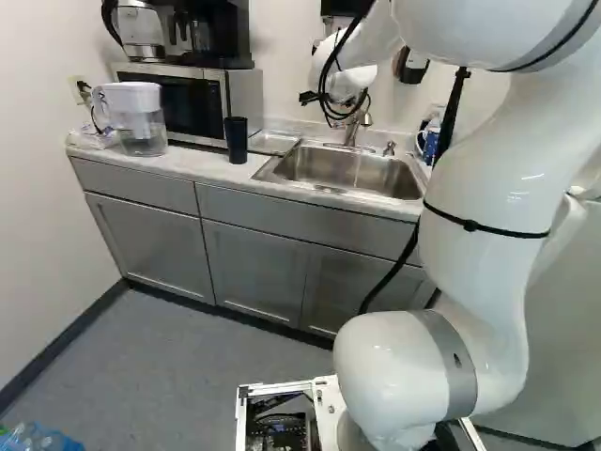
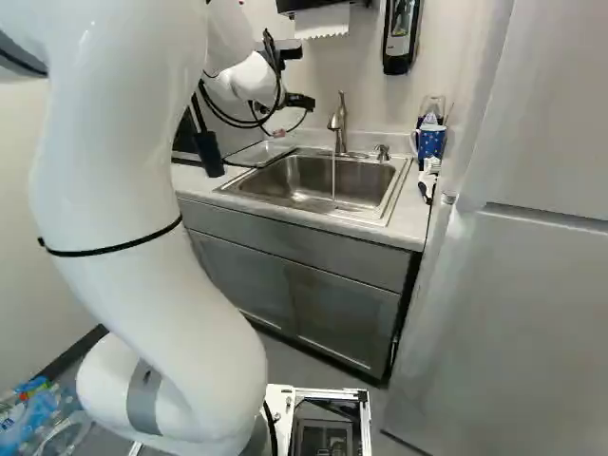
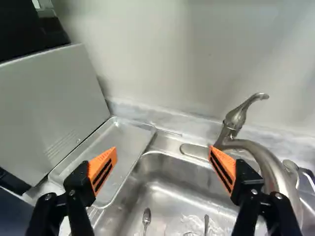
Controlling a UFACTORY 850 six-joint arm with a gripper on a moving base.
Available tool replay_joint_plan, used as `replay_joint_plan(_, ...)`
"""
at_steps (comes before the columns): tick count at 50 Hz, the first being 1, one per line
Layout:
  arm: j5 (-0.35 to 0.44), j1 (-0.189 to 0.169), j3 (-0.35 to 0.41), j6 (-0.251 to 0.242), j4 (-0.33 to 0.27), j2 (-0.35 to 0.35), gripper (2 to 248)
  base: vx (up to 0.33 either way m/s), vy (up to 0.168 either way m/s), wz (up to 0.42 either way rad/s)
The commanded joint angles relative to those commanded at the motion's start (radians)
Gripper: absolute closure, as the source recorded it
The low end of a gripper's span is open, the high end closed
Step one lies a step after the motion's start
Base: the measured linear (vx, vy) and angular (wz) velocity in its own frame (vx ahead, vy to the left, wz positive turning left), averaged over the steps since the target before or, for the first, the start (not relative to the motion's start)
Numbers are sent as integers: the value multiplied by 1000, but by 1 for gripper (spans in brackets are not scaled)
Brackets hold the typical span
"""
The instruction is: Rinse the cup and place it in the tray
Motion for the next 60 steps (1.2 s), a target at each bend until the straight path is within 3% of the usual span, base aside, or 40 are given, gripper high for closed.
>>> replay_joint_plan(28,-161,-9,150,0,0,142,3,0,0,0)
replay_joint_plan(60,-375,-92,257,0,0,250,3,0,0,0)
